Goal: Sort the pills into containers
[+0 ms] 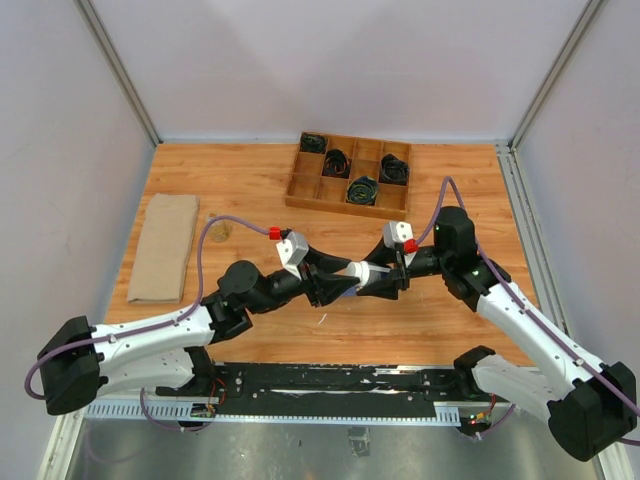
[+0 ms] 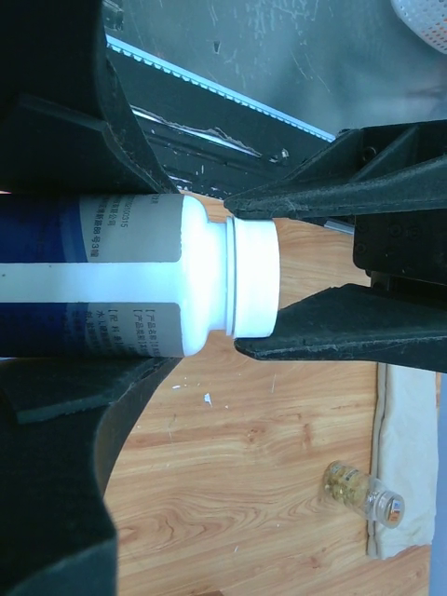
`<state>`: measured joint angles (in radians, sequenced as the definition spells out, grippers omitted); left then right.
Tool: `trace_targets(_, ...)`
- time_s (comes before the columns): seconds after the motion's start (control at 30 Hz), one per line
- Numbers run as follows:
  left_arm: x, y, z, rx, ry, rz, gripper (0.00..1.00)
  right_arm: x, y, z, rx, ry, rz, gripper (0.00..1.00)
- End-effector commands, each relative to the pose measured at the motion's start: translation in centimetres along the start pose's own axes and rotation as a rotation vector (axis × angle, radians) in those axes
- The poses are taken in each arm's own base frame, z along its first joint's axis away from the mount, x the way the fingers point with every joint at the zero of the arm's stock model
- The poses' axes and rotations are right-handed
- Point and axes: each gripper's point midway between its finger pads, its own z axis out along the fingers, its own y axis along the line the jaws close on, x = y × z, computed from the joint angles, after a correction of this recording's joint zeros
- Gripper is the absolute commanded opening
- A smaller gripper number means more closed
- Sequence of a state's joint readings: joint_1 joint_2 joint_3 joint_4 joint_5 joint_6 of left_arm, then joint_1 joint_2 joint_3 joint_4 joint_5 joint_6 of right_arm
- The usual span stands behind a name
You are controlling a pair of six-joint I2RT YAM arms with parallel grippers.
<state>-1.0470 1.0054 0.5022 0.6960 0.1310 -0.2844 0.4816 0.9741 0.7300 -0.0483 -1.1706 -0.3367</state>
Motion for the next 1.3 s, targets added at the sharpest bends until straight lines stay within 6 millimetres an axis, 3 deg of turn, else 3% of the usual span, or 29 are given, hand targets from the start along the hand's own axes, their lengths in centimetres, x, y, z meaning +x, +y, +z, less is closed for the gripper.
trace_targets(0.0, -1.4, -2.7, 0.3, 0.174, -0.032, 0.091, 0.10, -0.9, -1.2, -0.5, 0.052, -0.013, -0.038, 0.13)
trace_targets(0.27, -1.5, -2.6, -0.1, 0.221, -0.034, 0.113, 0.12, -1.1, -1.2, -0.6, 0.053, -0.018, -0.038, 0.13)
trace_targets(0.63, -2.1, -2.8, -0.3, 0.230, -0.076, 0.070, 0.21, -1.1, -1.2, -0.6, 0.053, -0.019, -0.038, 0.13)
trace_targets(0.73, -2.5, -2.8, -0.4, 0.219, -0.089, 0.043, 0.34, -1.1, -1.2, -0.6, 0.054, -0.019, -0.038, 0.13)
trace_targets(0.87, -2.9, -2.1, -0.6, 0.167, -0.118, -0.021, 0.70, -1.0, -1.3, -0.6, 0.056, -0.018, -0.039, 0.13)
trace_targets(1.03, -3.4, -1.8, -1.3, 0.129, -0.154, -0.111, 0.96, -0.9, -1.3, -0.6, 0.056, -0.016, -0.037, 0.13)
trace_targets(1.27, -4.0, 0.5, -3.0, -0.042, -0.200, -0.269, 0.99, -0.9, -1.3, -0.7, 0.057, -0.016, -0.041, 0.13)
